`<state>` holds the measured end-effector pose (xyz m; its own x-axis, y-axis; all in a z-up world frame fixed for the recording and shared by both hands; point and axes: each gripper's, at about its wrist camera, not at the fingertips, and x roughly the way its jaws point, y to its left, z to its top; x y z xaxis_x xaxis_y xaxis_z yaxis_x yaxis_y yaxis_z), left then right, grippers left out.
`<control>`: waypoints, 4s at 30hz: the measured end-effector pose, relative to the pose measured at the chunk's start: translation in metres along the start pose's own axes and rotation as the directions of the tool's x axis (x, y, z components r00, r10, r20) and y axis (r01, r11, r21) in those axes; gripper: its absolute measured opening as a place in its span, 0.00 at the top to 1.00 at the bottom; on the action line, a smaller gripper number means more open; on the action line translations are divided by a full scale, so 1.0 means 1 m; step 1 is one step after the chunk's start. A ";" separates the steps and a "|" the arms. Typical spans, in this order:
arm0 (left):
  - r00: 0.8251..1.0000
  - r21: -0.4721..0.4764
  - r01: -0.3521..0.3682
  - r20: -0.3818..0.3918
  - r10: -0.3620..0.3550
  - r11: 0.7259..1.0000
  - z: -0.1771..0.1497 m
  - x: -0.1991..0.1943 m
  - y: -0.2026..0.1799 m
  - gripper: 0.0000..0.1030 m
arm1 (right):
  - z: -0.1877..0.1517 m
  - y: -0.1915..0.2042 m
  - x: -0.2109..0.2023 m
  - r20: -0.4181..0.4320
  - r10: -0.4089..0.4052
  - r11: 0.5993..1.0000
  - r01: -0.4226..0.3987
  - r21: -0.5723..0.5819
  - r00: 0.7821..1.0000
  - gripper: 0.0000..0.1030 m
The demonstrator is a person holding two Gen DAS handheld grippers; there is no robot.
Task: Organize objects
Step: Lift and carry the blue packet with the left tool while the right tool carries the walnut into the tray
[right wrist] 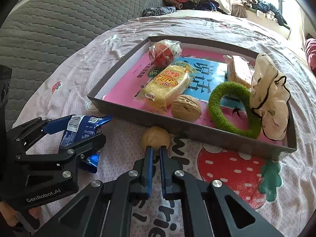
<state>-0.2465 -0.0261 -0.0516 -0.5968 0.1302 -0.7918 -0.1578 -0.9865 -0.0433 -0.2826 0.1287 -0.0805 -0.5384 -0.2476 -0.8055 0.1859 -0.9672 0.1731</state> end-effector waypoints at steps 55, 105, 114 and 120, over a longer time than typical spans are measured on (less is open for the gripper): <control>0.973 0.073 -0.028 0.231 0.010 0.997 0.060 -0.173 -0.054 0.33 | 0.038 0.015 -0.204 0.269 -0.081 0.996 0.090 -0.024 0.960 0.93; 0.991 0.063 -0.067 0.118 0.059 0.996 0.099 0.016 -0.047 0.33 | 0.082 -0.067 -0.080 0.216 -0.072 0.997 0.067 0.028 0.974 0.93; 0.993 0.051 -0.062 0.099 0.057 0.997 0.098 0.029 -0.042 0.33 | 0.083 -0.074 -0.061 0.186 -0.084 0.996 0.078 0.038 0.979 0.93; 0.994 0.051 -0.066 0.094 0.061 0.997 0.097 0.036 -0.039 0.33 | 0.083 -0.077 -0.053 0.184 -0.094 0.995 0.086 0.049 0.979 0.90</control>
<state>-0.3383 0.0266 -0.0192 -0.6766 0.0789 -0.7321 -0.1583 -0.9866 0.0400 -0.3368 0.2117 -0.0041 -0.6952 -0.1621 -0.7004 0.0985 -0.9865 0.1305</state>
